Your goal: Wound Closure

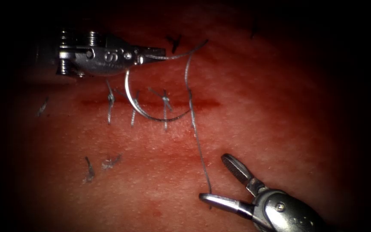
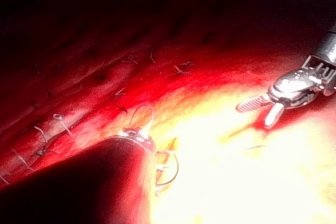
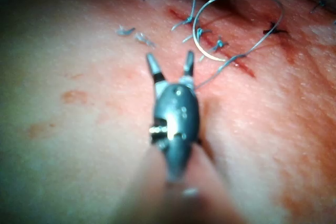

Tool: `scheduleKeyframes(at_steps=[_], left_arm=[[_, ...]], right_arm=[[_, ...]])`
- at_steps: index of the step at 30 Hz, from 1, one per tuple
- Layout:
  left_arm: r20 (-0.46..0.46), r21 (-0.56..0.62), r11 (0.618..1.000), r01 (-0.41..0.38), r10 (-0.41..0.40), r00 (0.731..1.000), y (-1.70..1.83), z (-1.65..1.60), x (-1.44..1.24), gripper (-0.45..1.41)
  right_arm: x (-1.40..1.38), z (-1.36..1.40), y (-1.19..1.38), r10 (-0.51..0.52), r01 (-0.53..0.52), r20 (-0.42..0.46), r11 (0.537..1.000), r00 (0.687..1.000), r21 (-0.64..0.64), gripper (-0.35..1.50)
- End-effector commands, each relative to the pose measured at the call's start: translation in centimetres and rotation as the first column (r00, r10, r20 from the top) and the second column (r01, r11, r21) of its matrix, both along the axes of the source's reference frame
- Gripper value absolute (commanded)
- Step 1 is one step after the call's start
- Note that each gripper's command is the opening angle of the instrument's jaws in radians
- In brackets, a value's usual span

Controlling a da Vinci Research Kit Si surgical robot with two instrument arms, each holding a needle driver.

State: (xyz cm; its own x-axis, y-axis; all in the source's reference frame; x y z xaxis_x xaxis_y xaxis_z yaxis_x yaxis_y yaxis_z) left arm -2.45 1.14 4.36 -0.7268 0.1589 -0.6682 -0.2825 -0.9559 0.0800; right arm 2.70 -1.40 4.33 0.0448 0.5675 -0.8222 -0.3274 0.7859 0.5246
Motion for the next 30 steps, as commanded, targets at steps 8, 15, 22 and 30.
scheduleKeyframes(at_steps=[8,15,22,30], left_arm=[[0.100,-0.020,0.999,-0.031,0.033,0.994,-0.31,-0.12,-0.21,-0.45],[0.131,-0.043,0.998,-0.053,0.058,0.990,-0.55,-0.11,-0.22,-0.45],[0.143,-0.055,0.996,-0.066,0.073,0.987,-0.78,-0.11,-0.24,-0.45],[0.149,-0.053,0.996,-0.065,0.072,0.986,-0.85,-0.11,-0.23,-0.45]], right_arm=[[0.05,0.47,0.58,-0.073,0.073,-0.018,0.997,0.997,0.013,0.26],[0.17,1.03,1.08,-0.063,0.063,0.004,0.998,0.998,0.011,-0.13],[0.51,1.32,1.33,-0.027,0.027,-0.008,0.999,1.000,0.031,-0.35],[0.94,1.60,1.38,-0.003,0.010,-0.114,0.998,0.994,0.069,-0.35]])
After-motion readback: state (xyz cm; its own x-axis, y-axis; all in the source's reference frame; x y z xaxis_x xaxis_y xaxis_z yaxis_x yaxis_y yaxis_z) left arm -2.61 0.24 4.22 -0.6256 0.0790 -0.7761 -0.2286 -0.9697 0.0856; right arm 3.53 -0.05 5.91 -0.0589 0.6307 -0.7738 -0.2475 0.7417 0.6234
